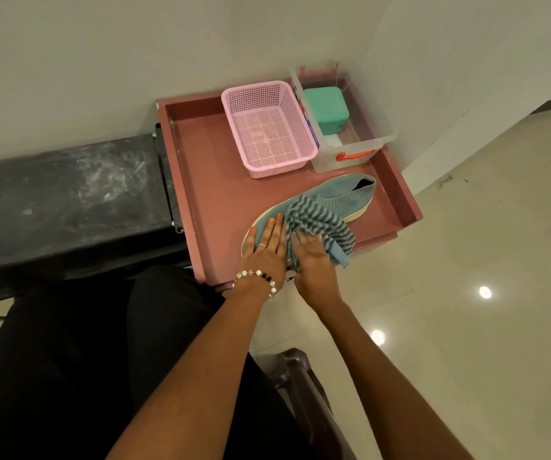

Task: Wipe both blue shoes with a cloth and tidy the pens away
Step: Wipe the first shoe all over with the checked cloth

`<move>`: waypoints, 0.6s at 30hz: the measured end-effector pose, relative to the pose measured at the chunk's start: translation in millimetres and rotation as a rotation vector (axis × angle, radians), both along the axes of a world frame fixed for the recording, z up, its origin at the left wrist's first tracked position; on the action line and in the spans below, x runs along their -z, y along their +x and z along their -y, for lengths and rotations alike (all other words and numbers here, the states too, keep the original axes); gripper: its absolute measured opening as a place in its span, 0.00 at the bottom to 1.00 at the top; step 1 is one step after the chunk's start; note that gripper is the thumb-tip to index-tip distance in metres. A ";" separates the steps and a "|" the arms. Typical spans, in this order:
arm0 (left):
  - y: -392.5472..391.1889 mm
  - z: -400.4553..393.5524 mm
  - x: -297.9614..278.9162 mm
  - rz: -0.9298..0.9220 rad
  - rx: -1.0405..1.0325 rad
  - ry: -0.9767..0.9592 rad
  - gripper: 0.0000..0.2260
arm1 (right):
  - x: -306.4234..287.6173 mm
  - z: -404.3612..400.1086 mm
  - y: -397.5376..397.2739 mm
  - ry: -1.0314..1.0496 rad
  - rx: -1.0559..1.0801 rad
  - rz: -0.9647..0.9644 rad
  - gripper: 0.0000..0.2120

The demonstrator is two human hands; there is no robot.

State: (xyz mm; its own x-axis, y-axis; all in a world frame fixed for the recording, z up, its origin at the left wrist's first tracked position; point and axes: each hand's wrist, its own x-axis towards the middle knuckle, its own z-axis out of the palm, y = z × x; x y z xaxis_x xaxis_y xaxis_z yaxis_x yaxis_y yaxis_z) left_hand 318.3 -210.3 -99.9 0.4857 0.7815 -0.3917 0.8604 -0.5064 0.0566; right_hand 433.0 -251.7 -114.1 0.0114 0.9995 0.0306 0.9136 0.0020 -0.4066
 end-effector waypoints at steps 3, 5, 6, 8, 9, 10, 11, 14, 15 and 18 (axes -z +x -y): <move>0.2 -0.3 -1.6 0.013 0.002 -0.023 0.32 | -4.8 -1.8 43.2 0.047 -0.271 0.137 0.27; 0.6 0.2 -1.8 0.032 -0.009 -0.015 0.32 | -10.2 -16.3 69.3 0.001 -0.292 0.221 0.34; 0.3 0.4 -1.5 0.038 -0.011 -0.014 0.33 | -12.4 -21.9 73.6 -0.006 -0.214 0.219 0.35; 0.8 0.9 -0.4 0.045 -0.019 -0.008 0.33 | -12.3 -30.3 62.6 0.024 0.025 0.152 0.30; 0.8 0.4 -1.1 0.046 -0.022 -0.003 0.33 | -9.3 -32.0 48.7 0.012 0.134 0.119 0.28; 0.9 -0.3 -1.1 0.046 -0.022 -0.002 0.32 | -6.8 -30.9 32.2 -0.008 0.209 0.090 0.28; 0.9 -0.4 -1.1 0.048 -0.024 -0.006 0.33 | -2.8 -27.9 17.1 -0.016 0.254 0.064 0.28; -1.4 -0.8 1.5 0.039 -0.012 -0.014 0.35 | 4.7 -6.2 -11.6 0.003 0.186 -0.063 0.28; -2.4 -1.3 1.7 0.031 -0.002 -0.001 0.36 | 3.1 2.5 -14.9 0.017 0.136 -0.101 0.27; -3.8 -1.1 -1.5 -0.015 0.051 0.028 0.35 | -19.3 11.6 -1.3 -0.003 0.089 -0.266 0.25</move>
State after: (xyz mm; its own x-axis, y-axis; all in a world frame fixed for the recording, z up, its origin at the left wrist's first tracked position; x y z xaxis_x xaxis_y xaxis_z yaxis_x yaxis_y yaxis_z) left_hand 314.4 -209.2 -98.4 0.5194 0.7668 -0.3771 0.8342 -0.5507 0.0292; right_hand 431.7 -263.3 -94.8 0.1069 0.9942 0.0118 0.7715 -0.0755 -0.6317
